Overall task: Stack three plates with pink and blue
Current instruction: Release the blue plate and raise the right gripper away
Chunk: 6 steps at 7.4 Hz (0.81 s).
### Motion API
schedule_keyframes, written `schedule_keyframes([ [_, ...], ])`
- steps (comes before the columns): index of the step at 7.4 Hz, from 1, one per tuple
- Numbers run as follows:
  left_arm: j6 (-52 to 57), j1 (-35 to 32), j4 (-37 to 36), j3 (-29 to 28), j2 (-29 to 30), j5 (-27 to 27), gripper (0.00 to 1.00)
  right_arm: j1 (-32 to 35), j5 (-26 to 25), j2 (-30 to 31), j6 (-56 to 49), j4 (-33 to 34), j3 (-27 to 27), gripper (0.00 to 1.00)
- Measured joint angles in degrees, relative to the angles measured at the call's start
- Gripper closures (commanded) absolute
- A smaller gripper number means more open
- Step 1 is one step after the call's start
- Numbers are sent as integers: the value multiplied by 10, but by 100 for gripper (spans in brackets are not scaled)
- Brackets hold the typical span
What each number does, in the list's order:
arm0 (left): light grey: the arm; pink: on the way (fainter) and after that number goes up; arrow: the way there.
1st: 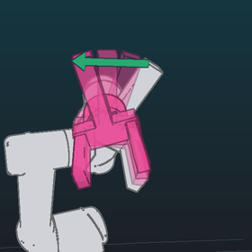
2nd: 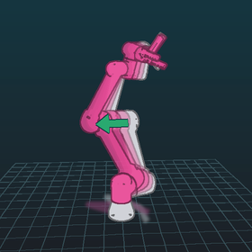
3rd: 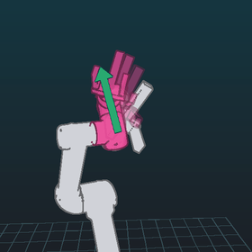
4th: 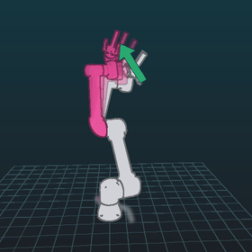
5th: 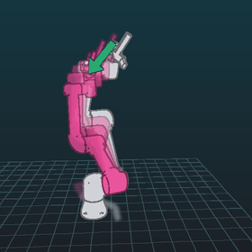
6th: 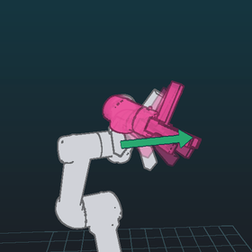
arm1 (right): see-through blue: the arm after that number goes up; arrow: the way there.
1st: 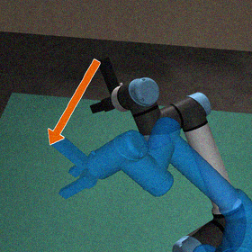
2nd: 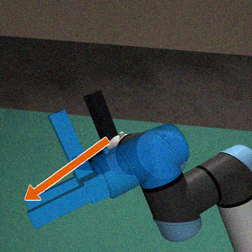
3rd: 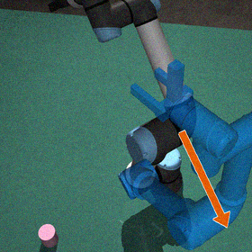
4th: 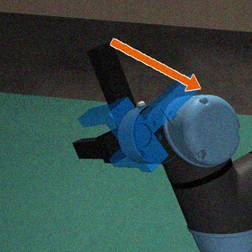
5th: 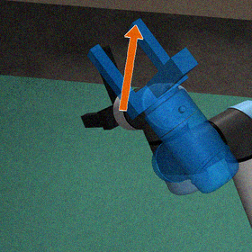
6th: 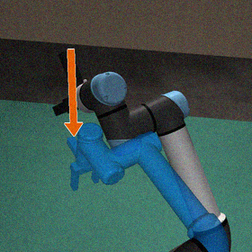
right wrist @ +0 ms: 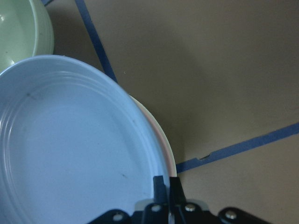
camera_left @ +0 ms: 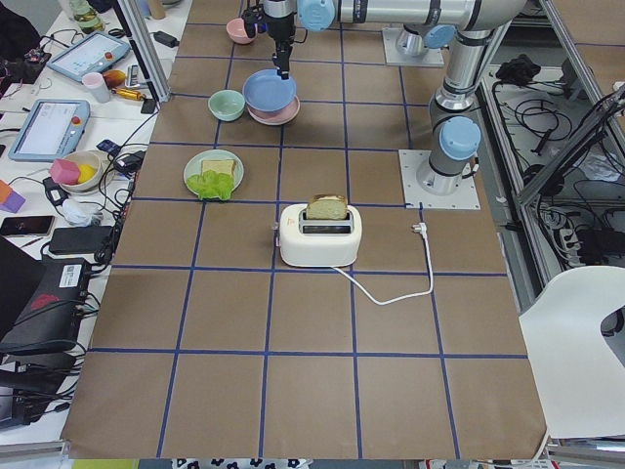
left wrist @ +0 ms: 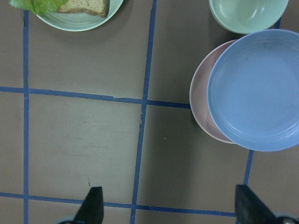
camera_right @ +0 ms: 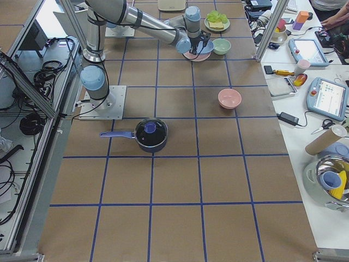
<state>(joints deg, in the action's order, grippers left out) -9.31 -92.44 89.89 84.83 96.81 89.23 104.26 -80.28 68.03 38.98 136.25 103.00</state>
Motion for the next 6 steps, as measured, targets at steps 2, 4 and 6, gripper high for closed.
schedule_keyframes([
  [2, -1, 0, 2, 0, 0, 0, 0, 1, -1, -11, 27, -4, 0, 12],
  [4, -4, -1, 2, 0, 0, 0, 0, -4, -7, -12, 25, -6, -8, 5],
  [6, -7, -1, 2, 0, 0, -1, 0, -34, -19, 6, -53, -69, -54, 0],
])
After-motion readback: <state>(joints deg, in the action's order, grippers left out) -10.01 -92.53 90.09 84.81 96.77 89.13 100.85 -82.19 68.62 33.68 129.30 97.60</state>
